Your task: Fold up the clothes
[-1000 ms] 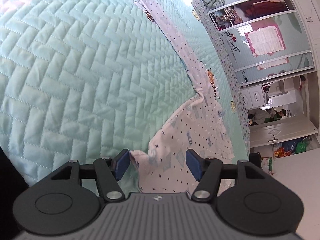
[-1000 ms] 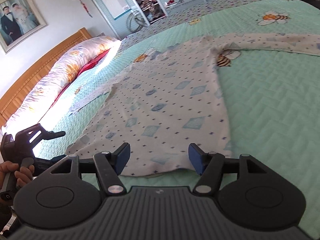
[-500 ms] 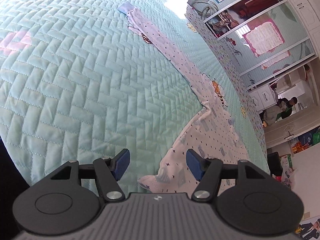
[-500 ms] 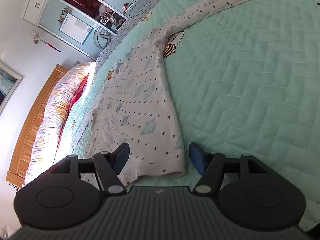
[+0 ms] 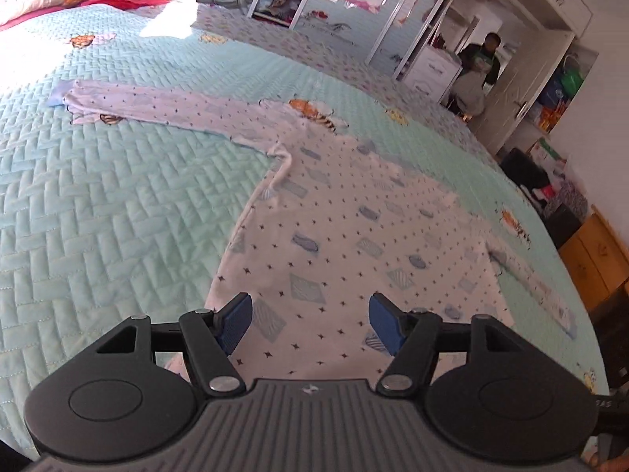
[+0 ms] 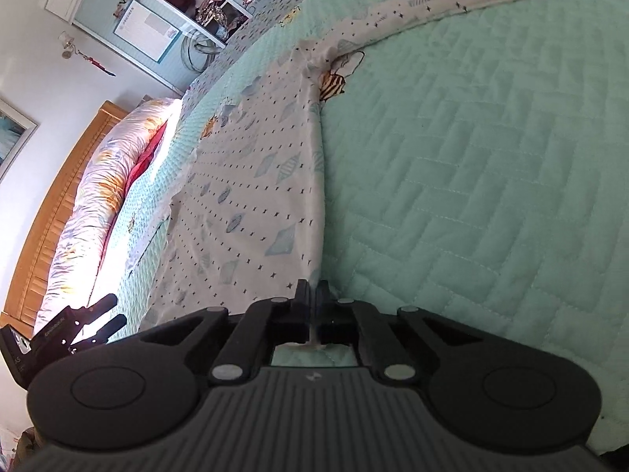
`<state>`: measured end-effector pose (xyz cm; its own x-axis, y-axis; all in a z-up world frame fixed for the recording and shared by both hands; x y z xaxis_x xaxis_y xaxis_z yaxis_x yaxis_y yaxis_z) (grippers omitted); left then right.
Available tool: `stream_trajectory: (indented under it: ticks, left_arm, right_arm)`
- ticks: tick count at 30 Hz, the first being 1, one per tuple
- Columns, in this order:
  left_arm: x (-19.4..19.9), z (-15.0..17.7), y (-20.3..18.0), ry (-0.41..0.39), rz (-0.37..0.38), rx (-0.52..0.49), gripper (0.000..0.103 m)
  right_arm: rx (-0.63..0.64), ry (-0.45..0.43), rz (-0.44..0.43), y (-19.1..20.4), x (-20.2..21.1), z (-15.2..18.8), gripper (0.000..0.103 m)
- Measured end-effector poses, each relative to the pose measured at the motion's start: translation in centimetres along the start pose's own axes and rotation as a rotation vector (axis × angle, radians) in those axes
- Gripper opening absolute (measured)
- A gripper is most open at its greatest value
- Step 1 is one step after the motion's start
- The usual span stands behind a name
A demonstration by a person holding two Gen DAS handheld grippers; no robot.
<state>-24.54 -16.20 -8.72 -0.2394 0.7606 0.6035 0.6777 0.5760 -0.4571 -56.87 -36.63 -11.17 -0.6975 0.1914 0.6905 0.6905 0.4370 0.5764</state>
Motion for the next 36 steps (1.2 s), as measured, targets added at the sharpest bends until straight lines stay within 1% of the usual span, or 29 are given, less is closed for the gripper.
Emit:
stream_trajectory:
  ticks: [2,6,7,10,12,13,14,15,16,17,18,19,20,21,23,24,25,26,27,28,30,32,33,34,36]
  left_arm:
    - [-0.3,0.8,0.5,0.031,-0.018,-0.009,0.068]
    - [-0.8,2.2,1.3,0.085,-0.059,-0.035,0.068]
    - [-0.9,2.5,1.6,0.099,-0.069,-0.041,0.068]
    - [-0.6,2.5,1.7,0.104,-0.06,-0.04,0.068]
    - [-0.2,2.3,1.7,0.095,-0.052,-0.024,0.068]
    - [0.2,2.0,1.6,0.079,-0.057,-0.027,0.068]
    - [0.8,1.7,1.3,0.059,-0.065,-0.035,0.068]
    - [1.4,1.4,1.0,0.03,-0.074,-0.051,0.068]
    - [1.9,1.0,0.7,0.0,-0.077,-0.068,0.068]
    - [2.3,0.6,0.2,-0.033,-0.069,-0.091,0.069]
    - [2.4,0.4,-0.2,-0.047,-0.059,-0.111,0.07]
    - [2.2,0.5,-0.5,-0.038,-0.049,-0.126,0.071]
    - [1.6,0.9,-0.4,-0.006,-0.045,-0.122,0.071]
    - [0.9,1.4,-0.2,0.032,-0.042,-0.112,0.071]
    - [-0.6,3.0,1.4,0.121,-0.056,-0.052,0.071]
    - [-0.7,3.3,1.8,0.116,-0.044,-0.039,0.07]
    - [-0.5,3.3,1.9,0.112,-0.037,-0.041,0.07]
    - [-0.2,3.2,2.0,0.114,-0.033,-0.045,0.07]
    - [0.0,3.0,2.0,0.118,-0.037,-0.05,0.07]
    - [0.4,2.9,2.1,0.116,-0.044,-0.045,0.07]
    - [1.1,2.2,1.9,0.092,-0.059,-0.042,0.07]
    - [2.0,1.2,1.1,0.042,-0.072,-0.062,0.07]
    - [2.4,0.8,0.7,0.017,-0.079,-0.072,0.07]
    - [2.4,0.4,0.0,0.002,-0.066,-0.089,0.07]
    - [2.2,-0.3,-1.7,-0.023,-0.027,-0.13,0.073]
  right_arm:
    - [0.022,-0.016,0.025,-0.3,1.0,-0.7,0.001]
    - [0.052,0.023,0.056,-1.4,-0.5,-0.1,0.001]
    - [0.047,0.027,0.047,-1.6,-0.7,0.2,0.001]
    - [0.012,0.018,0.032,-1.9,-0.8,0.5,0.0]
    - [-0.014,0.007,0.044,-2.2,-0.3,0.3,0.001]
    - [-0.022,-0.004,0.054,-2.2,0.1,0.2,0.004]
    - [-0.01,-0.036,0.071,-2.0,0.6,-0.2,0.004]
    - [0.006,-0.072,0.088,-1.7,1.2,-0.7,0.01]
    - [0.021,-0.108,0.106,-1.4,1.7,-1.1,0.018]
    - [0.036,-0.144,0.124,-1.0,2.3,-1.6,0.021]
    - [0.068,-0.168,0.106,-0.1,2.5,-1.9,0.024]
    - [0.092,-0.156,0.072,1.0,2.1,-1.8,0.028]
    - [0.114,-0.139,0.037,2.1,1.6,-1.6,0.03]
    - [0.136,-0.122,0.002,3.1,1.0,-1.3,0.035]
    - [0.131,-0.044,-0.062,4.1,-1.0,-0.1,0.041]
    - [0.112,-0.002,-0.072,4.0,-2.1,0.5,0.043]
    - [0.08,0.026,-0.058,3.3,-2.9,1.1,0.042]
    - [0.047,0.025,-0.065,2.6,-3.0,1.4,0.039]
    - [0.012,0.016,-0.085,1.8,-2.8,1.4,0.034]
    - [-0.008,0.013,-0.084,1.1,-2.4,1.2,0.031]
    - [-0.036,-0.004,-0.054,0.0,-1.4,0.5,0.031]
    - [-0.051,-0.031,-0.034,-0.2,-0.2,-0.3,0.033]
    - [-0.048,-0.051,-0.033,0.0,0.4,-0.8,0.037]
    - [-0.041,-0.057,-0.053,0.5,0.3,-0.9,0.043]
    - [-0.025,-0.065,-0.098,1.8,0.1,-1.1,0.047]
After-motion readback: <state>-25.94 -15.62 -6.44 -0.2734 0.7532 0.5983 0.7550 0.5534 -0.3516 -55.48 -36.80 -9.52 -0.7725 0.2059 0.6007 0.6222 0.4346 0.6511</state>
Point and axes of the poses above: each gripper's, at about its wrist camera, not at the fingertips, and x roughly against the way its jaws point, y to its left, z to its underside, the point moved 8 cm from there along -x, roughly the way its jaws point, and after that the axes turned 7 degrees about z, right-handed, at the moved point
